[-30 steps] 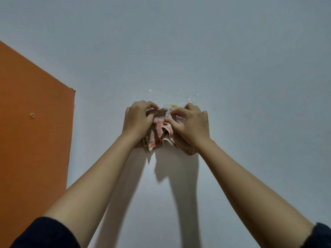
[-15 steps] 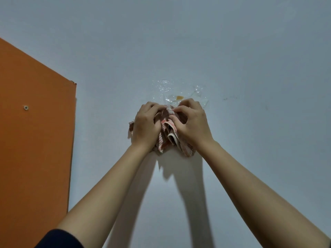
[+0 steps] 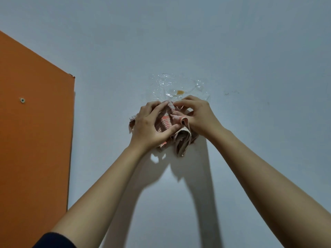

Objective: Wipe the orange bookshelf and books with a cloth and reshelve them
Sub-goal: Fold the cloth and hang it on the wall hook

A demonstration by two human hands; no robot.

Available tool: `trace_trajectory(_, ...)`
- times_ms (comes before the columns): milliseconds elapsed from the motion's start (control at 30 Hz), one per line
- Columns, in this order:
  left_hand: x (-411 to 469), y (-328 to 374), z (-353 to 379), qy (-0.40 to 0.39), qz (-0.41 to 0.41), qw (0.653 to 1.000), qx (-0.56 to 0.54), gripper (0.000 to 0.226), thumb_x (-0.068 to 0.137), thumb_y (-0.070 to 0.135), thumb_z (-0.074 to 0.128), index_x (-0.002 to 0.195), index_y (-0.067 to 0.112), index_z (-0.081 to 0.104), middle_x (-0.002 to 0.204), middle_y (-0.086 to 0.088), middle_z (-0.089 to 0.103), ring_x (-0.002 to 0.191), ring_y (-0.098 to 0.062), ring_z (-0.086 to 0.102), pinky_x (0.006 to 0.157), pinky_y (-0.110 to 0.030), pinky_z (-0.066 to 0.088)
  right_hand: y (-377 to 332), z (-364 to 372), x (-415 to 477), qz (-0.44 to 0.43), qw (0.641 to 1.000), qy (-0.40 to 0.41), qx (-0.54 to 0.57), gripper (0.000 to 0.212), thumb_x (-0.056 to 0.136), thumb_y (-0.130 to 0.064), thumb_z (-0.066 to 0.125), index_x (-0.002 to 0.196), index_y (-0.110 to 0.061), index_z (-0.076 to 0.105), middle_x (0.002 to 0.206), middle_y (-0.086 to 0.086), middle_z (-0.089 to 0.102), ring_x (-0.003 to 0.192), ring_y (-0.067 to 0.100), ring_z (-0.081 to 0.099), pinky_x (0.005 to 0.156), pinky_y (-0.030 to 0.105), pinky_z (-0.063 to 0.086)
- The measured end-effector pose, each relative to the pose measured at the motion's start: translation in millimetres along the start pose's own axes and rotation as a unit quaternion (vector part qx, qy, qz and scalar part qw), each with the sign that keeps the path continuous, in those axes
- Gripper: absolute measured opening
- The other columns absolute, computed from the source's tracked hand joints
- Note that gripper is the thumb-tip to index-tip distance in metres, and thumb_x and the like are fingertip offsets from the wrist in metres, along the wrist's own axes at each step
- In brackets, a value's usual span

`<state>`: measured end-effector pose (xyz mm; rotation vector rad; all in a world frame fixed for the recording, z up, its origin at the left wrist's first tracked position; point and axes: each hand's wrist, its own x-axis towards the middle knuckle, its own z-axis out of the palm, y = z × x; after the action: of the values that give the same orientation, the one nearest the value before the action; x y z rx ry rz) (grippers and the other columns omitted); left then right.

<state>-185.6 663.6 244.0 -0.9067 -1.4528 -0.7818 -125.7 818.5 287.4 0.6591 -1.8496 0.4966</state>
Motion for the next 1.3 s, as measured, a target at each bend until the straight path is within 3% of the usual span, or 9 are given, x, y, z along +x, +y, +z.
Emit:
trace_trajectory(100,-1,-1,1,-0.007,-0.002,1.000,0.021,0.076,0.065,0.057,0.063,0.131,0.021,0.052,0.121,0.001,0.050,0.110,-0.015,0.044,0.098,-0.032,0.040,-1,-7,4,-0.009,0.999,-0.031,-0.041,0.026,0.078,-0.014,0.076,0.103,-0.010,0.071,0.091,0.007,0.063,0.083,0.018,0.062,0.072,0.007,0.043)
trace_trajectory(267,-3,-3,4,-0.006,0.003,0.999,0.052,0.080,0.061,0.054,0.061,0.131,0.017,0.051,0.126,-0.003,0.049,0.115,-0.018,0.040,0.100,-0.034,0.036,-1,-11,6,-0.022,0.996,-0.066,-0.052,0.039,0.075,-0.013,0.077,0.112,-0.015,0.066,0.093,0.006,0.065,0.084,0.016,0.062,0.080,0.023,0.049)
trace_trajectory(400,-4,-3,6,-0.004,-0.003,0.999,0.051,0.077,0.061,0.053,0.061,0.128,0.015,0.053,0.125,-0.002,0.051,0.113,-0.019,0.041,0.098,-0.034,0.037,0,-10,8,-0.018,0.995,-0.073,-0.059,0.038,0.076,-0.013,0.076,0.112,-0.018,0.068,0.091,0.006,0.064,0.084,0.016,0.061,0.083,0.022,0.048)
trace_trajectory(567,-15,-3,6,0.000,0.001,0.999,0.037,0.069,0.068,0.047,0.060,0.127,0.012,0.055,0.121,-0.004,0.054,0.108,-0.016,0.042,0.097,-0.023,0.032,-4,-6,5,0.024,0.996,-0.078,-0.045,0.033,0.080,-0.014,0.071,0.114,-0.014,0.068,0.091,-0.001,0.058,0.085,0.014,0.056,0.073,0.004,0.036)
trace_trajectory(800,-33,13,14,0.001,-0.056,0.996,-0.072,0.062,0.074,0.023,0.064,0.133,0.012,0.048,0.122,0.006,0.052,0.114,-0.009,0.048,0.098,-0.010,0.031,-11,-2,5,0.061,0.990,-0.110,-0.057,0.030,0.086,-0.014,0.062,0.116,-0.012,0.065,0.102,0.015,0.058,0.096,0.024,0.056,0.078,0.021,0.036)
trace_trajectory(967,-42,26,14,-0.012,-0.154,0.960,-0.232,0.056,0.081,0.030,0.060,0.135,0.027,0.045,0.131,0.013,0.052,0.122,-0.002,0.049,0.103,-0.021,0.040,-14,2,-11,0.121,0.989,-0.078,0.042,0.036,0.089,-0.016,0.061,0.124,-0.020,0.061,0.095,0.004,0.051,0.095,0.021,0.057,0.090,0.029,0.045)
trace_trajectory(1067,-44,34,10,-0.023,-0.202,0.920,-0.334,0.049,0.088,0.017,0.057,0.134,0.027,0.045,0.135,0.009,0.053,0.124,-0.005,0.050,0.105,-0.030,0.042,-13,4,-20,0.153,0.982,-0.055,0.100,0.040,0.090,-0.015,0.060,0.128,-0.024,0.057,0.101,0.002,0.054,0.097,0.015,0.058,0.087,0.016,0.043)
trace_trajectory(1133,-42,38,8,-0.021,-0.221,0.900,-0.375,0.044,0.093,0.010,0.054,0.135,0.021,0.046,0.135,0.006,0.053,0.125,-0.006,0.050,0.104,-0.027,0.041,-13,7,-26,0.165,0.975,-0.038,0.142,0.040,0.091,-0.016,0.059,0.130,-0.025,0.056,0.108,0.002,0.058,0.100,0.009,0.059,0.086,0.010,0.042)
trace_trajectory(1300,-40,44,7,-0.019,-0.261,0.872,-0.414,0.039,0.096,0.006,0.048,0.130,0.023,0.048,0.133,0.001,0.054,0.123,-0.009,0.052,0.101,-0.024,0.043,-11,13,-42,0.195,0.948,-0.017,0.251,0.039,0.091,-0.015,0.058,0.129,-0.027,0.058,0.121,0.000,0.063,0.111,0.009,0.060,0.099,0.031,0.047)
